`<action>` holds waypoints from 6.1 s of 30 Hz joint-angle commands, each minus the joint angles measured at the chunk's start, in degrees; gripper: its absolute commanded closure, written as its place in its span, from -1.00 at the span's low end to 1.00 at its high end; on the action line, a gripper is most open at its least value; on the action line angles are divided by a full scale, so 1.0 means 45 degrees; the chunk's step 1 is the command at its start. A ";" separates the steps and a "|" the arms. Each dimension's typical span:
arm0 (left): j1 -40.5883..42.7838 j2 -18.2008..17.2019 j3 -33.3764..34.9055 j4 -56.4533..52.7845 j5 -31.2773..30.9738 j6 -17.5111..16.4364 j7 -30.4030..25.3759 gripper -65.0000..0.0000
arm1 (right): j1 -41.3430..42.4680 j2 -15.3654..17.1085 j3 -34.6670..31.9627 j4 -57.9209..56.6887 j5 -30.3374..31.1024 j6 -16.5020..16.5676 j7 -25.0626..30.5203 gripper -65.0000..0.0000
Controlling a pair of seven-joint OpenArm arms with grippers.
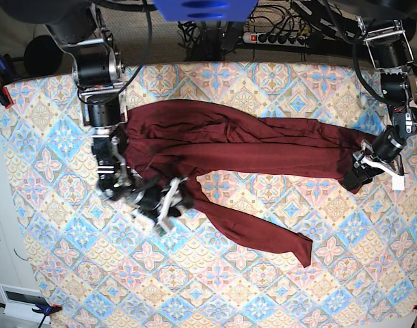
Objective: Layout the t-shirt on the table in an organized manner, then fold the t-shirt properly
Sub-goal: 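Drag the held hem corner with the right gripper across the shirt, then grasp the shirt middle with the left gripper and pull it toward the right gripper, then drag the grasped shirt section with the left gripper back toward its end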
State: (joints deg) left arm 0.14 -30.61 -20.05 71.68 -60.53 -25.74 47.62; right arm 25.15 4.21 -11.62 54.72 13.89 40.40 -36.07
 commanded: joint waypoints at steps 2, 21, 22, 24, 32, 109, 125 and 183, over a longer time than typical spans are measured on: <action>-0.0159 -0.0299 -0.0047 0.0198 -0.0272 -0.0132 -0.0217 -0.04 | 0.1083 0.0149 -0.0027 -0.0467 0.0264 -0.0089 0.0915 0.21; -0.0080 -0.0299 -0.0047 0.0198 -0.0272 -0.0132 -0.0217 -0.04 | 0.1689 0.0130 -0.0046 -0.3847 -0.0440 -0.0089 0.3064 0.21; -0.0080 -0.0299 -0.0047 0.0198 -0.0272 -0.0132 -0.0217 -0.04 | 0.1689 0.0130 -0.0046 -0.3847 -0.0850 -0.0089 0.3064 0.21; -0.0061 -0.0299 -0.0047 0.0198 -0.0272 -0.0132 -0.0217 -0.04 | 0.1689 -0.0144 -0.0046 -0.3808 -0.1553 -0.0089 0.3064 0.21; -0.0061 -0.0299 -0.0047 0.0198 -0.0272 -0.0132 -0.0217 -0.04 | 0.1591 -0.1121 -0.0046 -0.3730 -0.2803 -0.0089 0.3064 0.21; -0.4710 0.3628 0.2767 -0.1052 0.5198 0.0669 -0.0237 -0.06 | -0.7180 -0.1082 -0.1140 1.2270 -0.2725 -0.0089 -0.2406 0.26; -0.5062 0.6324 0.2708 -0.3221 0.8187 0.3092 -0.2210 -0.06 | -0.7180 -0.1082 -0.1140 1.2368 -0.2725 -0.0089 -0.2386 0.26; -0.0100 0.5640 0.2083 0.6469 0.8050 0.6374 -0.3421 1.00 | -0.7180 0.0520 0.1009 1.2544 0.0850 -0.0089 -0.2386 0.26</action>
State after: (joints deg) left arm 0.25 -4.80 -10.39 99.48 -24.23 3.05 33.65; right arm -7.88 6.39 -7.22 109.93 16.69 39.86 -48.31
